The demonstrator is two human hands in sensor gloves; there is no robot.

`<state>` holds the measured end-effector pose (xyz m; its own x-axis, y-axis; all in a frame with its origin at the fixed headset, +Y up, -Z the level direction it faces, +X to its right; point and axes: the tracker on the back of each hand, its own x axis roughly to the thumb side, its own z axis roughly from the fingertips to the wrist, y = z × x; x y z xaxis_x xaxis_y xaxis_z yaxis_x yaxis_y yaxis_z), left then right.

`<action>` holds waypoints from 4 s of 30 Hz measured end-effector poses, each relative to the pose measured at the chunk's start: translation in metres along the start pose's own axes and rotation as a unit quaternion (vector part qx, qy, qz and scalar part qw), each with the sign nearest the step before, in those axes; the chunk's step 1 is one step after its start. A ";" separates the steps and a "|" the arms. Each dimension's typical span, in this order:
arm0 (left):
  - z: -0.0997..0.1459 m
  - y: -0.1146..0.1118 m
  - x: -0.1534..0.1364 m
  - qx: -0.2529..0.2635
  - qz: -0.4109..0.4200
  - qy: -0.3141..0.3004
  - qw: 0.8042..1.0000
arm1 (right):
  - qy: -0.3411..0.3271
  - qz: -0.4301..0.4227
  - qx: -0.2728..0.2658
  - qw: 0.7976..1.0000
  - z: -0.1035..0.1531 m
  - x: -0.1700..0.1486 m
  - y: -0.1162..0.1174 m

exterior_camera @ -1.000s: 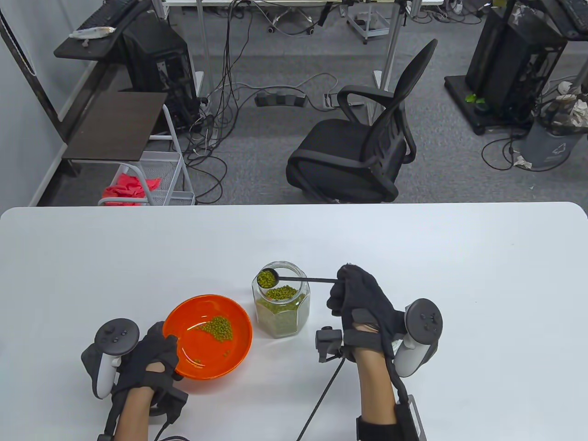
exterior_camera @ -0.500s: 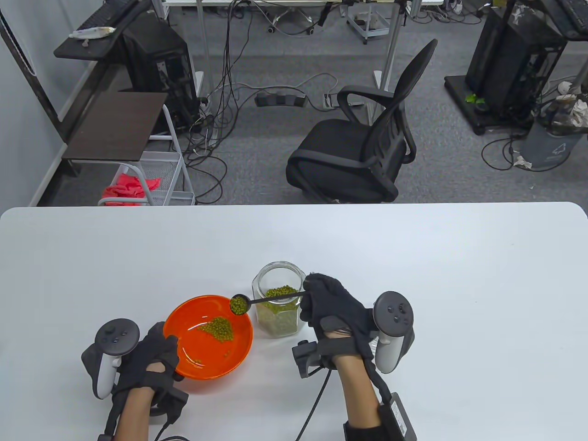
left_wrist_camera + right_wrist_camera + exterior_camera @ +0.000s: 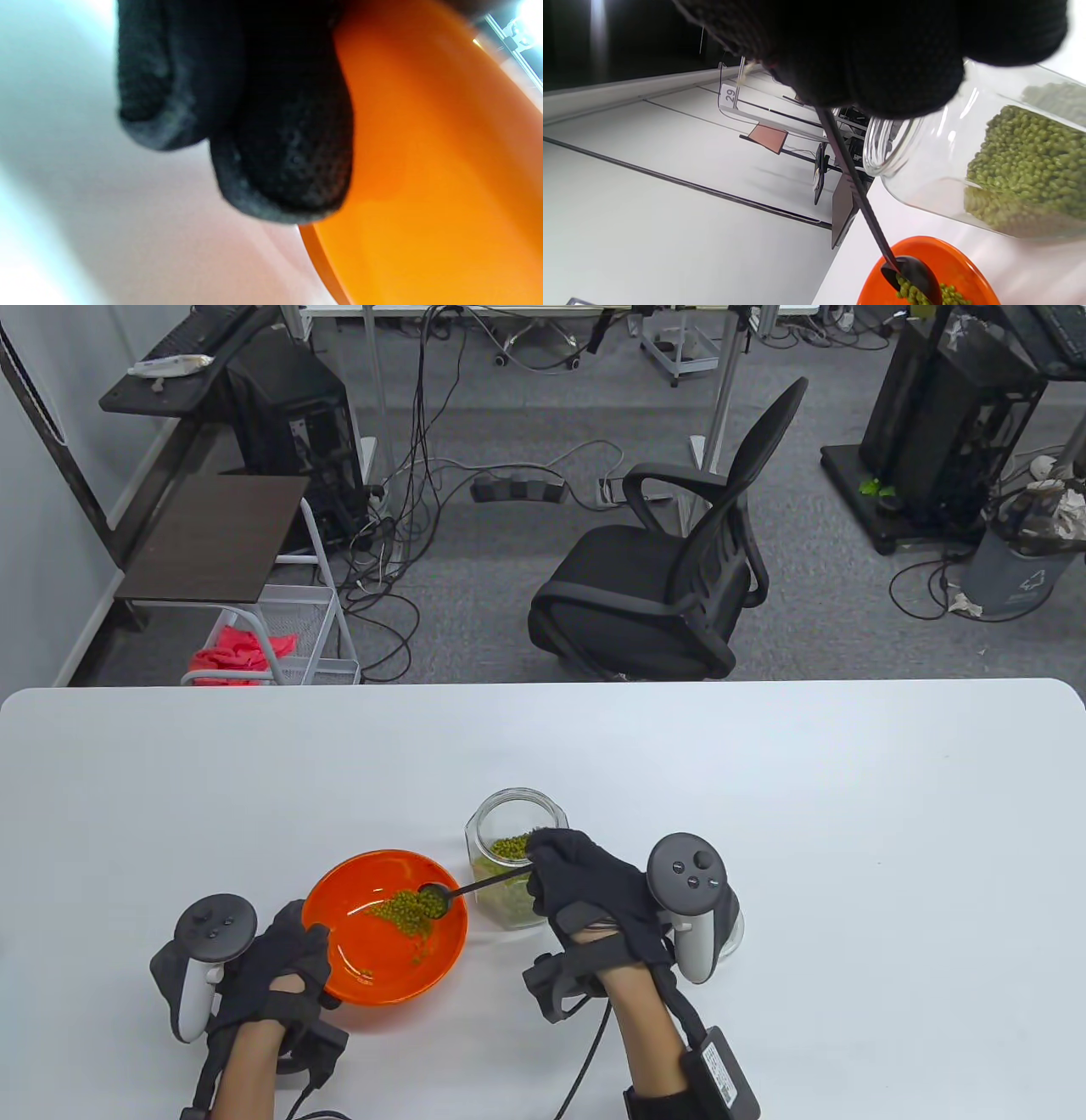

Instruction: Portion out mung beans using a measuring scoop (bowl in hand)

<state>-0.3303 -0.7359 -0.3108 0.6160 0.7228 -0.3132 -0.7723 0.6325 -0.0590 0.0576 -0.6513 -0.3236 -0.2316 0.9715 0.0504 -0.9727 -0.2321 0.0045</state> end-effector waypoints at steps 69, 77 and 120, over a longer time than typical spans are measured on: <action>0.000 0.001 -0.001 0.008 -0.001 0.000 1.000 | -0.069 0.179 -0.143 0.971 0.005 0.020 -0.015; 0.000 0.001 0.000 0.005 0.002 -0.004 1.000 | -0.090 0.288 -0.142 0.943 0.002 0.017 0.015; -0.001 0.005 -0.001 0.008 0.011 -0.002 1.000 | 0.041 0.016 -0.182 0.982 -0.010 -0.030 -0.013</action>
<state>-0.3344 -0.7337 -0.3116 0.5994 0.7381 -0.3097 -0.7833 0.6205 -0.0373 0.0774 -0.6767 -0.3356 -0.2473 0.9683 -0.0361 -0.9026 -0.2438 -0.3547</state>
